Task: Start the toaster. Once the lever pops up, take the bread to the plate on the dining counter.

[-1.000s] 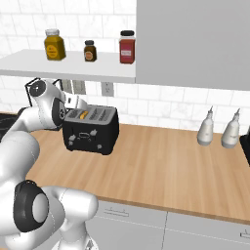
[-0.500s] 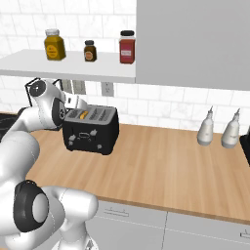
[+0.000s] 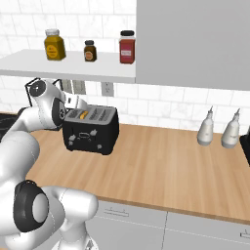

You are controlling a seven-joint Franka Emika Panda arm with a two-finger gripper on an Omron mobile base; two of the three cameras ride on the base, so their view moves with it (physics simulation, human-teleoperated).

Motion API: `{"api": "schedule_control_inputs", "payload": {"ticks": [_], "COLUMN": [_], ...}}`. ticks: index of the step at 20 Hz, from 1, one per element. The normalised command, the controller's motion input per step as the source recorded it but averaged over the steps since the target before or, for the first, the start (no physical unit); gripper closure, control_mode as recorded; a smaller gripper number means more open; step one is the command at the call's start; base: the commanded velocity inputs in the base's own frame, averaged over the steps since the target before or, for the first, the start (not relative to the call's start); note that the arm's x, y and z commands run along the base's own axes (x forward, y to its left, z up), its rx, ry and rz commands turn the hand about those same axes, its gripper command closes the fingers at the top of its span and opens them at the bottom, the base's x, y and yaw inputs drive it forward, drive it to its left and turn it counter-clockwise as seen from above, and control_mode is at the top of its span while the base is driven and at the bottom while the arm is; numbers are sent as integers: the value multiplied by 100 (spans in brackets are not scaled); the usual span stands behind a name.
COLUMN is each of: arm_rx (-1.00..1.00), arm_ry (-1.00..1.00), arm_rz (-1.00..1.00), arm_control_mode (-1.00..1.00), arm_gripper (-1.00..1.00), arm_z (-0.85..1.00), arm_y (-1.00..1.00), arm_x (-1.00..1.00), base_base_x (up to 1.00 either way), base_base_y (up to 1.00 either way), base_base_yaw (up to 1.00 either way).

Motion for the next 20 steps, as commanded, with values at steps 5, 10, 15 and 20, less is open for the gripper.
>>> {"api": "schedule_control_inputs", "payload": {"ticks": [5, 10, 15, 20], "arm_rx": [0, 0, 0, 0], "arm_ry": [0, 0, 0, 0], "arm_rz": [0, 0, 0, 0], "arm_control_mode": [-100, -100, -100, -100], "arm_gripper": [-100, -100, -100, -100], "arm_z": [0, 0, 0, 0], "arm_y": [0, 0, 0, 0], "arm_x": [0, 0, 0, 0], "base_base_x": [0, 0, 0, 0], "base_base_y": [0, 0, 0, 0], "base_base_yaw": [0, 0, 0, 0]}}
